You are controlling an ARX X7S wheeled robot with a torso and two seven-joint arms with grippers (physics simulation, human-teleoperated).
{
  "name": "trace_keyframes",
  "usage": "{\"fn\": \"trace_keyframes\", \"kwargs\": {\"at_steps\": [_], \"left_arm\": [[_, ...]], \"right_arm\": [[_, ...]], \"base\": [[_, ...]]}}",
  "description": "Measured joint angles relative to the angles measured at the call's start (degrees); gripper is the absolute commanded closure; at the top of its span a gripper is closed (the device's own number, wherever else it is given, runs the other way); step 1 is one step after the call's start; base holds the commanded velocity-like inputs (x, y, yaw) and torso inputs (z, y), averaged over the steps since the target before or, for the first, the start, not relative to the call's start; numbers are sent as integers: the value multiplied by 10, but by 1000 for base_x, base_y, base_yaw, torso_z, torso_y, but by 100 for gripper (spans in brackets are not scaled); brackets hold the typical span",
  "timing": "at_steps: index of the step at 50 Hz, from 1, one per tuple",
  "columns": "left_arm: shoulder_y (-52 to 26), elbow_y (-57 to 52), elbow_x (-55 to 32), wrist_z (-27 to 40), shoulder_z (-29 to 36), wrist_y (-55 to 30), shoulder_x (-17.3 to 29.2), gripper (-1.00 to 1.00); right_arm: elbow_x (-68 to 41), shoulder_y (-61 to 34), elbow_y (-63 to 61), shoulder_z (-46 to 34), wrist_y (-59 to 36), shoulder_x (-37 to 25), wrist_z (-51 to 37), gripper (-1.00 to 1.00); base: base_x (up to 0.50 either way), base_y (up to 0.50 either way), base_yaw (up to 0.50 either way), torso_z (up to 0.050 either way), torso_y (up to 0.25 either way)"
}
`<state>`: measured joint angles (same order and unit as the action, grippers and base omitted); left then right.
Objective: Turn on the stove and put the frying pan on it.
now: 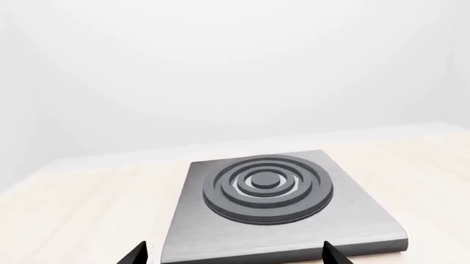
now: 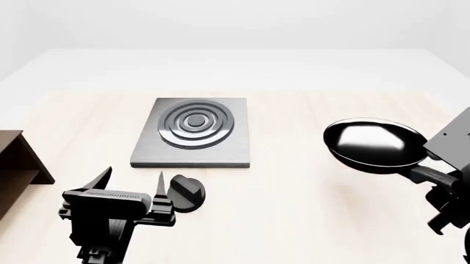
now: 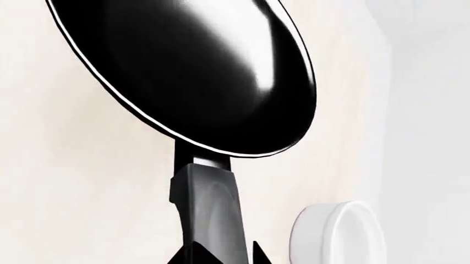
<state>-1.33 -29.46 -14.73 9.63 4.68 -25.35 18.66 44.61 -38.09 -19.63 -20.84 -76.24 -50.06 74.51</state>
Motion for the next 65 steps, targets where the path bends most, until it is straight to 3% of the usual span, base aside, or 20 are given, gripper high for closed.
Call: {"fn": "trace_keyframes", "kwargs": {"at_steps": [18,34,65], "left_arm": [[1,2,-3,3,0,4,2,-100],[1,4,-6,6,1,6,4,-100],[1,10,-5,14,2,15,10,-100]], "right_arm": [[1,-109,8,-23,16,37,8,100],[-21,-176,50,-19,48,108,-32,100],[-73,-278,239,-11,168,278,-207,100]], "base": [[0,0,0,0,2],[0,0,0,1,2],[0,0,0,0,2]]}}
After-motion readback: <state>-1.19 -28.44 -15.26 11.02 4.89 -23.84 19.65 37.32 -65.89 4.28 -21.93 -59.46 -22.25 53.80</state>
